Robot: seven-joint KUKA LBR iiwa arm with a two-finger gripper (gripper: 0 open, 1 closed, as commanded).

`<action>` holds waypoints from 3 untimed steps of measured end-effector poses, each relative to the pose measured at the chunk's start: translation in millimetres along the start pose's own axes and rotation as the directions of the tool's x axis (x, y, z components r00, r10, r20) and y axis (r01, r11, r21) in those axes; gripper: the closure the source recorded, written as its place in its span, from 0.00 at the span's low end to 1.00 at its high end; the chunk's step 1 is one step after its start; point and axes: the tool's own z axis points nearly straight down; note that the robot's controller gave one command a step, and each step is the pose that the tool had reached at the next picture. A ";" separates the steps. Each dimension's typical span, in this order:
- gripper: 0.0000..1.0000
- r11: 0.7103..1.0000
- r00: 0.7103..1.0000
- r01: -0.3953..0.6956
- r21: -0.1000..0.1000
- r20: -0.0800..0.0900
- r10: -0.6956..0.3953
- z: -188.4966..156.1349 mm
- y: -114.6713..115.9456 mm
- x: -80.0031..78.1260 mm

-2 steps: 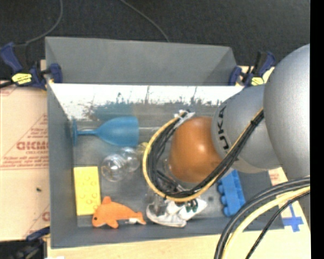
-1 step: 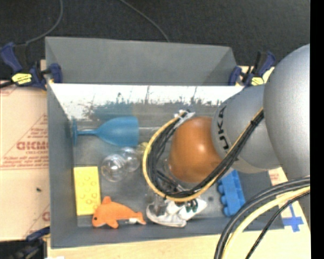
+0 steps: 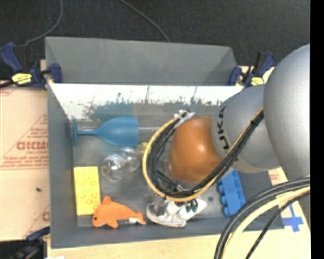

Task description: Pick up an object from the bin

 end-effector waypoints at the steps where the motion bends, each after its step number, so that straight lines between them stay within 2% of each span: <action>1: 1.00 1.000 1.000 -0.001 0.000 0.000 0.001 0.0 0.0 0.0; 3: 1.00 1.000 1.000 -0.002 0.000 0.000 0.002 0.0 0.1 0.1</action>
Offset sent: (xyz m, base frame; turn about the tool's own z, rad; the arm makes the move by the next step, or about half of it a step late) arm 0.0000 0.0000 0.0000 0.0000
